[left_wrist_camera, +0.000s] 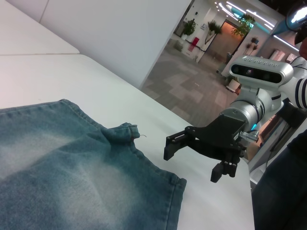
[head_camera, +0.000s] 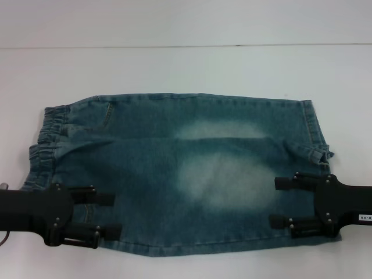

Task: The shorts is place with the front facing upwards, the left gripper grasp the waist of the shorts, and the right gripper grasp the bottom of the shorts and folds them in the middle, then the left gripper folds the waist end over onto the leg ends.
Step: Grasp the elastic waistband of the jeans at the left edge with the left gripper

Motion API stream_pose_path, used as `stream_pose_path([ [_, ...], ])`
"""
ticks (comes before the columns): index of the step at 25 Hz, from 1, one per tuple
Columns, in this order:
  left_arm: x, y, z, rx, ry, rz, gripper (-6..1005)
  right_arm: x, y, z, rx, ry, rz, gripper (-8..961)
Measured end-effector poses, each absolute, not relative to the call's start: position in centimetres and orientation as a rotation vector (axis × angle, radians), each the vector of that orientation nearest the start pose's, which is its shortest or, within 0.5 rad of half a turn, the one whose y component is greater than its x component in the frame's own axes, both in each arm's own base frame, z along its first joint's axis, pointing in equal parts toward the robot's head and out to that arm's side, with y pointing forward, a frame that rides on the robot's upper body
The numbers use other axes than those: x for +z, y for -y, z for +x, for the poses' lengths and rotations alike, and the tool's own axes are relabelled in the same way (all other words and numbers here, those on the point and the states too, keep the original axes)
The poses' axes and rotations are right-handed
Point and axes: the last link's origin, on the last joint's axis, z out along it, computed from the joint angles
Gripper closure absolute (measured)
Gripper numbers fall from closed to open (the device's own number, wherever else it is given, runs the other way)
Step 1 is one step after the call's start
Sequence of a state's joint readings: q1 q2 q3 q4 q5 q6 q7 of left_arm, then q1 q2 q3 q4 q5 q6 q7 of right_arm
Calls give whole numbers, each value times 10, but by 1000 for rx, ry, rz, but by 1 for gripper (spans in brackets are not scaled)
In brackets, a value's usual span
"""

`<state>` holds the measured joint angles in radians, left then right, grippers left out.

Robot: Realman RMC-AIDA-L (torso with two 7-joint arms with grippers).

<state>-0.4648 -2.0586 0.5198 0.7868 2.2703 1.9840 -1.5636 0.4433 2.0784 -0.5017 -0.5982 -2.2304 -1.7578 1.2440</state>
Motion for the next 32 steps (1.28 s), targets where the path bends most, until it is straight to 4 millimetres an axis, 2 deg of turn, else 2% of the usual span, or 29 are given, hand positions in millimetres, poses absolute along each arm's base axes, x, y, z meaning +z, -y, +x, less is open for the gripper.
stream_pose_path([
  [14,37,-268,-285,-648,948,-2938,168,-3,-268,300,717,-684,-2840,5],
  [19,61,-272,-298,-564,998,-2824,183,-2,-268,301,713,-683,-2839,5],
  [24,93,-275,-324,-433,1079,-2639,198,0,-268,302,709,-687,-2838,5],
  [28,101,-277,-338,-330,1129,-2547,209,0,-267,303,710,-695,-2835,4],
  [32,96,-280,-355,-183,1190,-2463,221,0,-267,303,712,-696,-2835,4],
])
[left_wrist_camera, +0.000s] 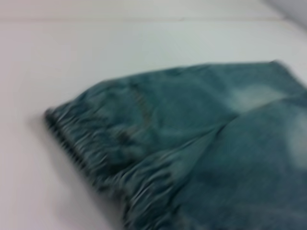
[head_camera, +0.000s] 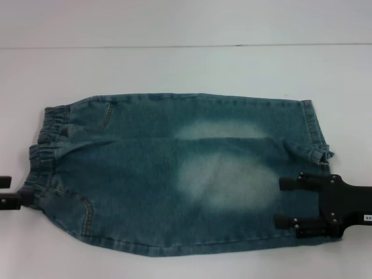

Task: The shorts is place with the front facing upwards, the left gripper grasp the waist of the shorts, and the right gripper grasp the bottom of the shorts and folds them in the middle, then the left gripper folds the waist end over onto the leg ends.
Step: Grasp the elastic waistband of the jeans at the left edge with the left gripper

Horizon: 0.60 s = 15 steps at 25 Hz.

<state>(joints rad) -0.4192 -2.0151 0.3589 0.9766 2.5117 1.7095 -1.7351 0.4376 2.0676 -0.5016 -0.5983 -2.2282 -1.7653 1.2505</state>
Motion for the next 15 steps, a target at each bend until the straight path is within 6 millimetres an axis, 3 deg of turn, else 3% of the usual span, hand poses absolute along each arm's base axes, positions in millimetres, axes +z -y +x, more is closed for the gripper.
stream_pose_path([
  [7,84,-281,-363,-80,1224,-2434,242,0,-267,303,710,-698,-2835,5],
  [15,70,-284,-356,-41,1202,-2489,266,-1,-266,302,722,-700,-2834,4],
])
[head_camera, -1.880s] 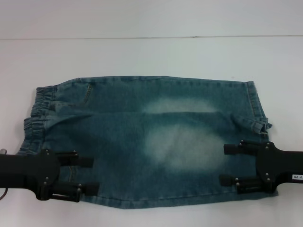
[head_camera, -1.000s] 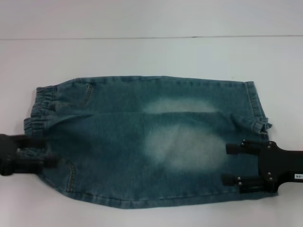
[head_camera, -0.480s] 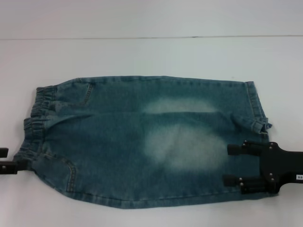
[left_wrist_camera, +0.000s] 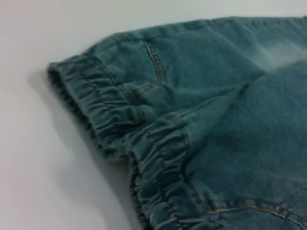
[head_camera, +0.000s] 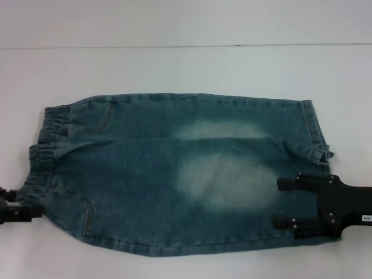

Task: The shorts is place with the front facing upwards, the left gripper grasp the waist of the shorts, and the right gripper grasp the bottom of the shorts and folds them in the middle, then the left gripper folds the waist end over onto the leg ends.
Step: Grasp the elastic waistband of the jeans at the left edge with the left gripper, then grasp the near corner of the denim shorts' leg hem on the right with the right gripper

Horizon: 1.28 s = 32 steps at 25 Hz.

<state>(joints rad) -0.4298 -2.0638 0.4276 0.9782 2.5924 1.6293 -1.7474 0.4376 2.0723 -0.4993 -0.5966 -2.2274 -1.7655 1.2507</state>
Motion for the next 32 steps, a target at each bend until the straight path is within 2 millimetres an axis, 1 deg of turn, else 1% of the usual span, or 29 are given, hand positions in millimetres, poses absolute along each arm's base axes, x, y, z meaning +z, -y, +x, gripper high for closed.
stream_pose_path([
  [4,65,-285,-352,-16,1179,-2509,278,-1,-266,302,724,-700,-2831,4],
  [8,65,-286,-348,-20,1152,-2498,290,0,-266,303,726,-701,-2829,5],
  [18,63,-288,-343,-25,1139,-2527,771,0,-266,304,722,-703,-2824,4],
  [22,64,-289,-333,-74,1173,-2561,851,1,-266,304,720,-705,-2823,4],
  [25,66,-290,-313,-170,1209,-2628,911,2,-268,303,721,-699,-2825,4],
  [27,68,-294,-305,-204,1213,-2640,951,3,-268,303,723,-698,-2826,4],
  [29,70,-298,-299,-226,1230,-2628,955,5,-269,302,726,-702,-2829,4],
  [30,71,-301,-297,-232,1236,-2619,958,13,-270,301,741,-735,-2830,5],
  [31,72,-304,-296,-233,1240,-2611,960,13,-270,301,741,-735,-2830,5],
  [32,74,-307,-295,-234,1246,-2600,962,19,-272,301,749,-761,-2825,5],
])
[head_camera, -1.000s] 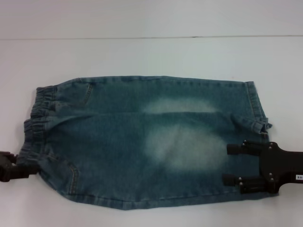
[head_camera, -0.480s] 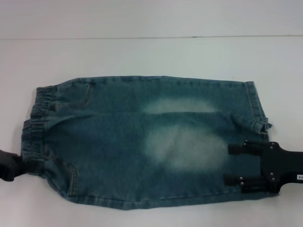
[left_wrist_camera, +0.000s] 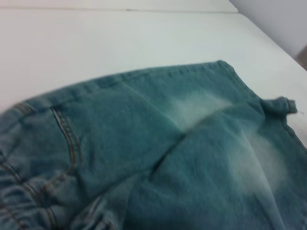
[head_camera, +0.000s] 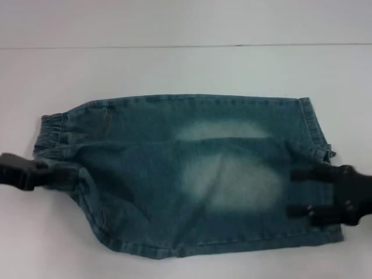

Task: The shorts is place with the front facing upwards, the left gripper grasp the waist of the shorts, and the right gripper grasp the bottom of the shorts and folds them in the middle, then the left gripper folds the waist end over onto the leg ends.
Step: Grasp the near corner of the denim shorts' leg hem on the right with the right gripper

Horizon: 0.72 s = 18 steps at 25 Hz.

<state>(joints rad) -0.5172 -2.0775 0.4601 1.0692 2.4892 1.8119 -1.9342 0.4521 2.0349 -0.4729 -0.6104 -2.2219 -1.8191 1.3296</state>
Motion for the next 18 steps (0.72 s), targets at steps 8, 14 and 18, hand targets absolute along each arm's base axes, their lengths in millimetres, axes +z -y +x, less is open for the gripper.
stream_pose_path([
  [8,79,-318,-294,-227,1240,-2558,961,91,-288,307,623,-1082,-2747,5],
  [14,80,-320,-295,-226,1240,-2543,961,117,-285,313,244,-1134,-2773,4],
  [18,80,-320,-295,-228,1248,-2537,961,116,-285,320,-10,-1176,-2806,5],
])
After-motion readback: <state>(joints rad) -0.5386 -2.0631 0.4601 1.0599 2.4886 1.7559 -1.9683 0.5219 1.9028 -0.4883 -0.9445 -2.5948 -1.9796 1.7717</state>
